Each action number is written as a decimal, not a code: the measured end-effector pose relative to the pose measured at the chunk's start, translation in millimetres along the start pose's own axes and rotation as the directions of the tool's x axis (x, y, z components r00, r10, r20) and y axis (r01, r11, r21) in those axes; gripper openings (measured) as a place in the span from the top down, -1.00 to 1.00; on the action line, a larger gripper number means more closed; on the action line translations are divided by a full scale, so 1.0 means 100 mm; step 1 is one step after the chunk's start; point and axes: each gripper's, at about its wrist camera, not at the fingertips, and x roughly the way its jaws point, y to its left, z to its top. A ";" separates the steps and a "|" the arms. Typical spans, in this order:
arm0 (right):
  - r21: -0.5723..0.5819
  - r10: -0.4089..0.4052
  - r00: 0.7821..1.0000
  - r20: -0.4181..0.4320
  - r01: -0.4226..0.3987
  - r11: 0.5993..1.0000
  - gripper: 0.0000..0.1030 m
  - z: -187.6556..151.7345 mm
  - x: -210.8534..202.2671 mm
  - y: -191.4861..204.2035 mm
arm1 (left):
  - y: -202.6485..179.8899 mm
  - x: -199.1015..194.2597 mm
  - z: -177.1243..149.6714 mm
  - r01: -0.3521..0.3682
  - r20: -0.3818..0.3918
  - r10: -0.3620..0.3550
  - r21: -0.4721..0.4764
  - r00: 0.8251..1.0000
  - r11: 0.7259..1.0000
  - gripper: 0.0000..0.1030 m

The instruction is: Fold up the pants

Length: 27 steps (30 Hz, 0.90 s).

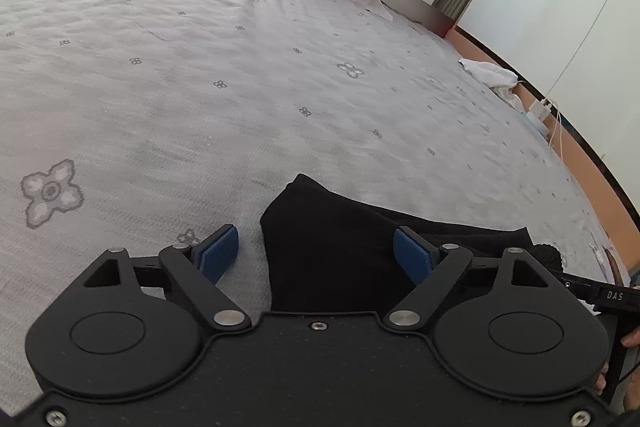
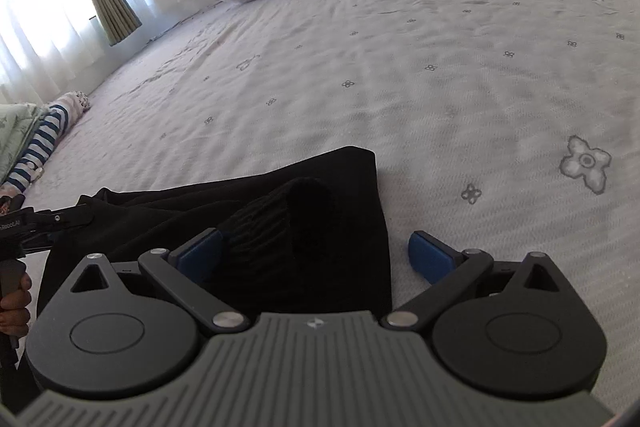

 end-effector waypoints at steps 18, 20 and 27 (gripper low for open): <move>0.152 -0.008 0.982 0.191 -0.022 0.988 0.39 0.29 0.04 0.29 | -0.47 -0.07 0.43 -0.138 0.240 0.107 0.116 0.965 0.984 0.70; 0.127 -0.029 0.982 0.186 0.005 0.992 0.38 0.34 0.13 0.33 | -0.45 0.01 0.55 -0.155 0.212 0.127 0.121 0.969 0.980 0.66; 0.020 -0.213 0.969 0.129 0.212 0.977 -0.37 0.19 0.23 0.50 | -0.37 0.14 0.35 -0.282 0.153 0.259 0.157 0.954 0.946 -0.17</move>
